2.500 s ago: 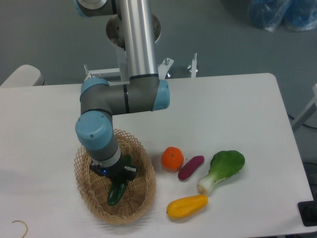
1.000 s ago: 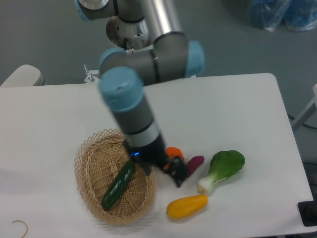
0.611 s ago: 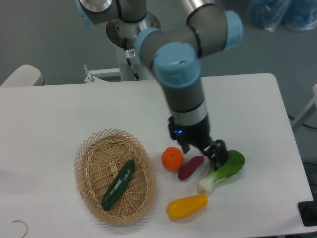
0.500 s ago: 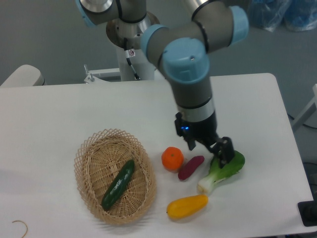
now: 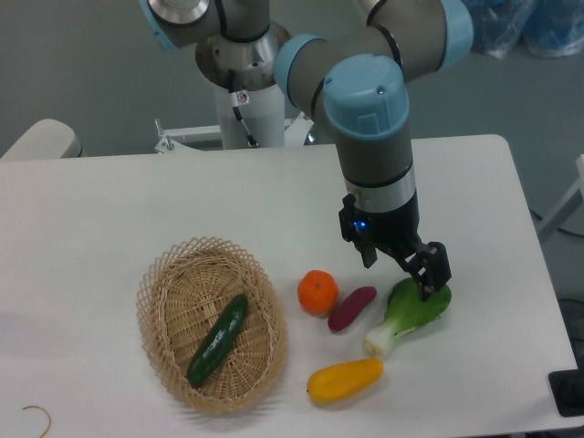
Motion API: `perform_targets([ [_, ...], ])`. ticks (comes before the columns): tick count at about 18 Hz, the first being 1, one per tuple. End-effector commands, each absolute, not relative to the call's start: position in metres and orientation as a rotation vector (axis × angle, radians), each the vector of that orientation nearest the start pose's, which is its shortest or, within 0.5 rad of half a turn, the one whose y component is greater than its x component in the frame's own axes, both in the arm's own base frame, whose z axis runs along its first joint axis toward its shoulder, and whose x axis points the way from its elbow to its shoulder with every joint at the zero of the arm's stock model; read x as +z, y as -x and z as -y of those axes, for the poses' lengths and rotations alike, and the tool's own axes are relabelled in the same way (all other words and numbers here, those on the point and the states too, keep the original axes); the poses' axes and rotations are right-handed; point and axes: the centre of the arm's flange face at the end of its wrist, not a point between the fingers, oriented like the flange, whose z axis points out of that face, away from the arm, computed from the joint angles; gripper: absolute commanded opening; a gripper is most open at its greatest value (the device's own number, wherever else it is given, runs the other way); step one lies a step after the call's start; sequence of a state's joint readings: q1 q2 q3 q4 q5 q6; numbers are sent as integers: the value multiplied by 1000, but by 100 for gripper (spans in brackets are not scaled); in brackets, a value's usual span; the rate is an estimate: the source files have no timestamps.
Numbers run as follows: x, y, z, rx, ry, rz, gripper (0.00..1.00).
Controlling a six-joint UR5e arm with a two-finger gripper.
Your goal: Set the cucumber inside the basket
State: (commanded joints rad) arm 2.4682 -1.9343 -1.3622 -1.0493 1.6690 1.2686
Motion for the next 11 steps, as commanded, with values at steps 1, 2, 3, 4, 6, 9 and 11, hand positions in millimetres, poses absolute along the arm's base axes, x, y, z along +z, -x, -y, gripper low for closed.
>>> perform_targets([
  [1,443,444,-513,563,2956,-529,100],
  [2,442,444,-514,560,2956,-530,100],
  [3,442,444,-513,561,2957,-530,100],
  [4,442,444,-514,560,2956,-530,100],
  [6,441,444,-515,560,2955,-532,100],
  [9,439,443,-516,554,2957,-535,100],
  [11,440,442,-516,558,2958,-537,100],
])
